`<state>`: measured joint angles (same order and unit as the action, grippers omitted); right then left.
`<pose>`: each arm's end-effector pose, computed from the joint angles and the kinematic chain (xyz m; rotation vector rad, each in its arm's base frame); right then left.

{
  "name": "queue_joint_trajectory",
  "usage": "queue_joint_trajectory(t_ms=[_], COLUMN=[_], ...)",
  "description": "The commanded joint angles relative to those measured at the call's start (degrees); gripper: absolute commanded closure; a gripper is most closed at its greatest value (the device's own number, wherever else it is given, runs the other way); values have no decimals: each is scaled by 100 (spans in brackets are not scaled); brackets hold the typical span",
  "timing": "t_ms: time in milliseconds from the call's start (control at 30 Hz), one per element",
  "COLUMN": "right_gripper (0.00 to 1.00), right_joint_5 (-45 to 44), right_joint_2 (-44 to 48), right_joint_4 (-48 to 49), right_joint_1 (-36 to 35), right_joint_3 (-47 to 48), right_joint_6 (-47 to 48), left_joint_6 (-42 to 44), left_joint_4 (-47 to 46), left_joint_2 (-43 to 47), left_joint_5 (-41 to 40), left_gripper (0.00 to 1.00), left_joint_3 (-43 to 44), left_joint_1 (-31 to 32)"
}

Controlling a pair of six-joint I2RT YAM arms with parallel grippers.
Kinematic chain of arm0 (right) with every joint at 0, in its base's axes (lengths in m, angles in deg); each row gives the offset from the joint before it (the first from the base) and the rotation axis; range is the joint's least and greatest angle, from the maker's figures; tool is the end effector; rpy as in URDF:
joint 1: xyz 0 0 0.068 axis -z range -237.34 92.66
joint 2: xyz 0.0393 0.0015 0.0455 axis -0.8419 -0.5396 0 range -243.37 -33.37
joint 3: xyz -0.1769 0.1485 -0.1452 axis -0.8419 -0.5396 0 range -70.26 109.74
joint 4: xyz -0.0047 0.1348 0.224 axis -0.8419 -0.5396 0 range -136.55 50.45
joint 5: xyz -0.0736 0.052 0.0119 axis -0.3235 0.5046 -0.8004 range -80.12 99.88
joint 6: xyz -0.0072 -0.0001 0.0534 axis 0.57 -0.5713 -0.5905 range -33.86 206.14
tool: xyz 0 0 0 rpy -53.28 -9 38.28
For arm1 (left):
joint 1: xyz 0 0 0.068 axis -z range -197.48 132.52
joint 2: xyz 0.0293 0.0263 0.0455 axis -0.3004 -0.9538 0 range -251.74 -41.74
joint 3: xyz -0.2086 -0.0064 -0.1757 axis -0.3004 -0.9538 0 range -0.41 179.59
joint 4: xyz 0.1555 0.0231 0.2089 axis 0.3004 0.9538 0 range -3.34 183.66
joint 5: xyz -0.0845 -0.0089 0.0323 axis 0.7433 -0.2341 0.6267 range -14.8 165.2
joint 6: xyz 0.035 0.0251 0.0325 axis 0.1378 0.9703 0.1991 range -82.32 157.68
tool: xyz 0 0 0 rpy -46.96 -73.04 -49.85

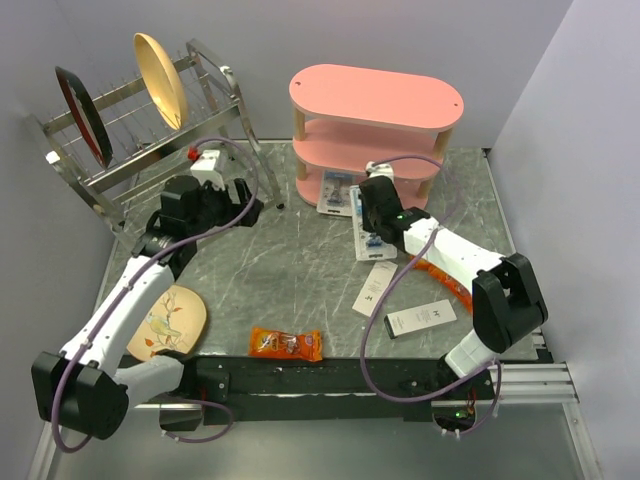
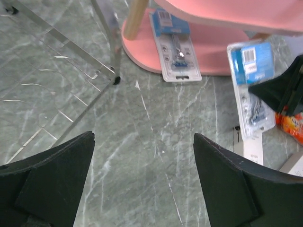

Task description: Place and organize the shaving razors onto the shelf

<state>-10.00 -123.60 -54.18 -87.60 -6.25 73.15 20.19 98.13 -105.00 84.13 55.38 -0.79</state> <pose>0.3072 0.1652 0.2528 -0.1577 2.2279 0.0124 0.2430 -0.0787 0.3415 0.0943 1.9334 -0.5499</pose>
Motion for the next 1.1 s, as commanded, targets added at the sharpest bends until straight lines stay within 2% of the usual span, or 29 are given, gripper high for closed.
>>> queue_joint_trajectory(t_ms=[0,33,133,233,467,700,733,800,900,1000,1067], right_gripper=[100,100,100,100,100,99,88,55,37,27,28], right_joint_5=[-640,-666,-816,-886,-816,-754,-807,-807,-667,-307,52], right_joint_2=[191,156,50,-117,-459,-758,-793,-820,-724,-190,101], right_joint_4=[286,233,346,601,1059,971,954,962,954,814,638], right_joint_1=[178,231,389,600,811,802,811,811,803,803,802], right_joint_3=[-46,-38,-73,-117,-108,217,252,314,279,139,-54], right_joint_6=[-633,-669,-661,-573,-274,-300,-292,-239,-81,104,367], left_joint_6=[132,211,317,256,264,273,273,221,106,80,71], left_joint_4=[-302,-303,-364,-452,-479,-496,-496,-479,-513,-575,-584], left_joint_2=[-238,-282,-467,-704,-1187,-1338,-1346,-1364,-1346,-1329,-1364], left_joint_5=[153,118,109,144,83,127,127,144,197,206,276], left_gripper=[11,12,15,16,15,15,15,14,14,13,13], left_joint_3=[73,-15,-94,-33,344,451,442,398,214,29,11], left_joint_1=[439,806,1387,1679,1812,1873,1891,1961,2180,2373,2418])
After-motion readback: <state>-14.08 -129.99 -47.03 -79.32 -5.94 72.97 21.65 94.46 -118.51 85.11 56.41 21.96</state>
